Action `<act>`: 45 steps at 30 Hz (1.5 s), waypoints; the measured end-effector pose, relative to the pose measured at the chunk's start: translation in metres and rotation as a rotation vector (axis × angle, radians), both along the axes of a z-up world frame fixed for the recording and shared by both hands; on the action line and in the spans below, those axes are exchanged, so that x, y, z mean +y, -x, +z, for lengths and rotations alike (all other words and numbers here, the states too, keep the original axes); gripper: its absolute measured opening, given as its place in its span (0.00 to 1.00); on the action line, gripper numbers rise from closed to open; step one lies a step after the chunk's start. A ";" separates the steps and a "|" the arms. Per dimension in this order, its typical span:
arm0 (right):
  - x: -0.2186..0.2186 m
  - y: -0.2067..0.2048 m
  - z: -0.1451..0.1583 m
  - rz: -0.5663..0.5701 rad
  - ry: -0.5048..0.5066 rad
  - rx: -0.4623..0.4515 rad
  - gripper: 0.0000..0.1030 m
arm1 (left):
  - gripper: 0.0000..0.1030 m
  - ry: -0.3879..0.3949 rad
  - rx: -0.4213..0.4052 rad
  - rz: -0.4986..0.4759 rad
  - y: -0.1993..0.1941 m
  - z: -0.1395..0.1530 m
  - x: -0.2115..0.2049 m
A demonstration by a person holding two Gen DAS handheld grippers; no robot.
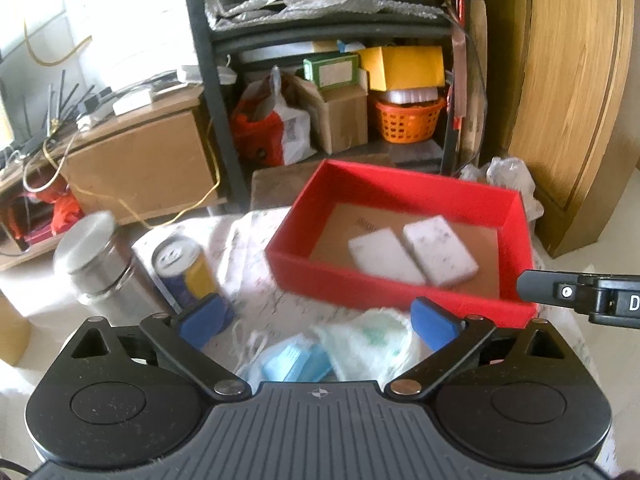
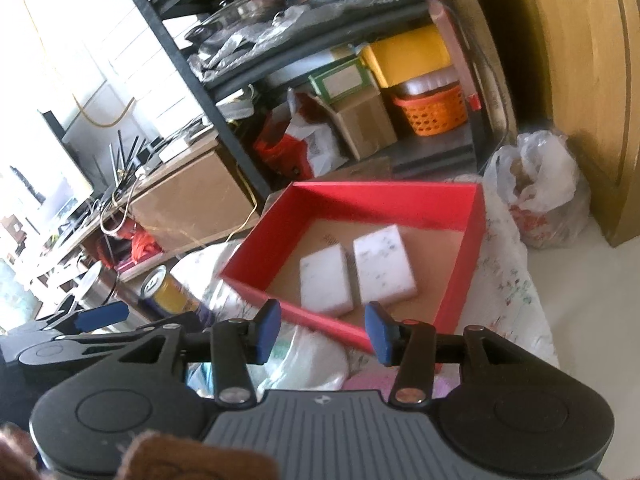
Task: Organize soft objects
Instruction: 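Grasp the pink pig plush with the left tool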
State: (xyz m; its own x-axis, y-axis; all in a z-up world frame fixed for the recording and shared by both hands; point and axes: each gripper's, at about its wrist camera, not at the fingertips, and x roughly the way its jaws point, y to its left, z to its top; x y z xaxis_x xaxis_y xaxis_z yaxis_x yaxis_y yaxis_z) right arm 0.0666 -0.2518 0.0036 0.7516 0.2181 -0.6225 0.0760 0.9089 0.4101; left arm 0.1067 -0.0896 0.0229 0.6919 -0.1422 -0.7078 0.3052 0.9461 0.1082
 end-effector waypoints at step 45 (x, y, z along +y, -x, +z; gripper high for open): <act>0.026 0.038 -0.042 0.137 0.051 0.157 0.26 | 0.95 0.218 0.452 0.387 0.045 -0.106 0.081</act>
State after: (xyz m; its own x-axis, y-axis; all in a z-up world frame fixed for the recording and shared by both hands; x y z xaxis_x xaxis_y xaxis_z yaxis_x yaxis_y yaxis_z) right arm 0.0285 -0.2262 -0.0386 0.6102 0.2769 -0.7423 0.0098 0.9342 0.3566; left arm 0.0618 -0.0083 -0.0826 0.3620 -0.1153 -0.9250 -0.0929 0.9829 -0.1589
